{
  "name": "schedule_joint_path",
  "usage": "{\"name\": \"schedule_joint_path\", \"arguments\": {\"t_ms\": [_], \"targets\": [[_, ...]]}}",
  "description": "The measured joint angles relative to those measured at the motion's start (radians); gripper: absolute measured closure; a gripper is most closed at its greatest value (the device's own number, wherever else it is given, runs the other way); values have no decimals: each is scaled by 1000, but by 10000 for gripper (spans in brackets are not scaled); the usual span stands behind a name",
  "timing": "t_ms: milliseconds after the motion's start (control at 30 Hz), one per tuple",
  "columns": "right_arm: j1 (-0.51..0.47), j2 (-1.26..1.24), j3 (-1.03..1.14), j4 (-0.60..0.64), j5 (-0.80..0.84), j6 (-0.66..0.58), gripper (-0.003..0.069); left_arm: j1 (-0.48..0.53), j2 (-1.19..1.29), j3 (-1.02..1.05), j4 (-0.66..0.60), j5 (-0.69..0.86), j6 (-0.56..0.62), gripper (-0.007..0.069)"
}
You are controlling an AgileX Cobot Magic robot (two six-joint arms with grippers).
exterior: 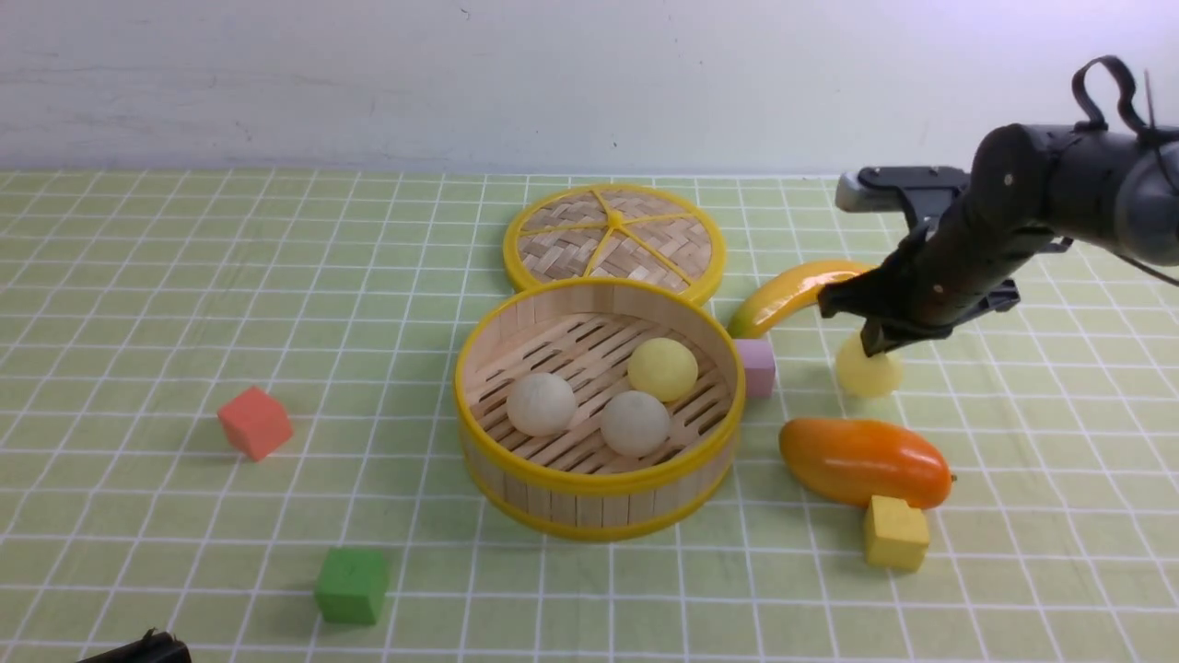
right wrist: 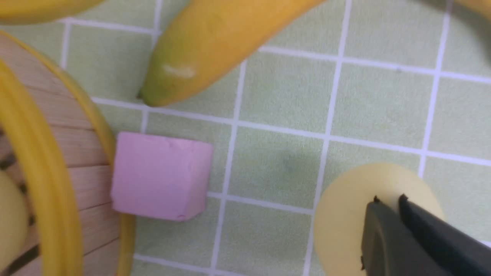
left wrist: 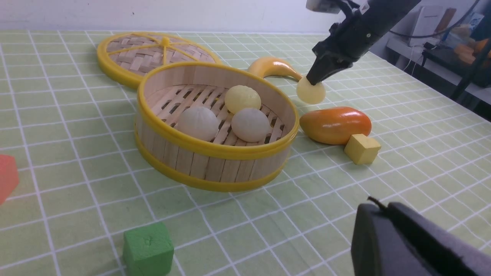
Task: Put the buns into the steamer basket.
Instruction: Use the right arm to put the steamed stuffed bun into the steamer
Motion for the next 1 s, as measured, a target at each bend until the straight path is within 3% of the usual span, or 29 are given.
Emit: {"name": "schedule_joint_path", "arguments": {"t_ms": [267, 367, 500, 800, 1000], "targets": [[12, -140, 0, 175, 1, -133, 659, 0, 0, 0, 0, 0, 0, 603], [81, -154, -1, 351, -14, -259, 657, 0, 0, 0, 0, -5, 0, 603], [190, -122, -3, 466, -74, -347, 654, 0, 0, 0, 0, -9, 0, 603], [303, 47, -10, 524, -300, -371, 641, 0, 0, 0, 0, -11, 0, 596], [318, 120, -10, 556, -393, -371, 557, 0, 0, 0, 0, -12, 0, 596]]}}
